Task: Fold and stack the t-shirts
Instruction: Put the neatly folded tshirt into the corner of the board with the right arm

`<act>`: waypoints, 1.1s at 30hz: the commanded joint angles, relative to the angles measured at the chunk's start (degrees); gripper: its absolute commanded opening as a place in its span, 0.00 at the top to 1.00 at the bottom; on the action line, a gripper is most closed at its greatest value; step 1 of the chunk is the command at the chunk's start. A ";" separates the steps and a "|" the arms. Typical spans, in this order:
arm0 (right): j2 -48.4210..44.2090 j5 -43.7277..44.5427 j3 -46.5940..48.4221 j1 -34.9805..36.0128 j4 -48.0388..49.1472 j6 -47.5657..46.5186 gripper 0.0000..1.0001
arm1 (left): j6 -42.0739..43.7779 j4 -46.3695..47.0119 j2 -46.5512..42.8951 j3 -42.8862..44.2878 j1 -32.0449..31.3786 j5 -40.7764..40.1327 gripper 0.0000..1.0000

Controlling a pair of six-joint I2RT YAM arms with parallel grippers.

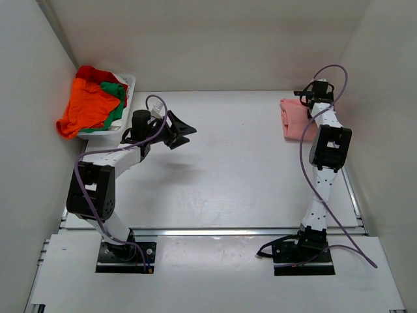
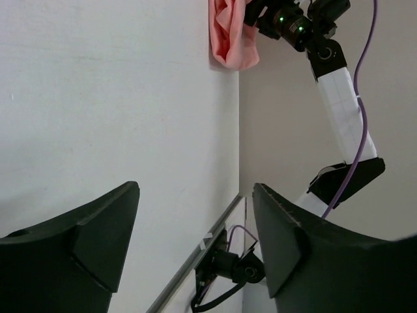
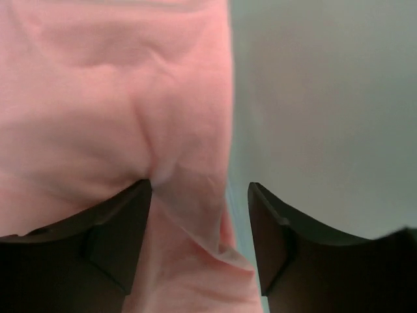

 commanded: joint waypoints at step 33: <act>-77.77 4.01 -67.16 36.06 -7.06 29.50 0.01 | 53.01 -45.45 -22.87 1.55 -6.14 -58.23 0.01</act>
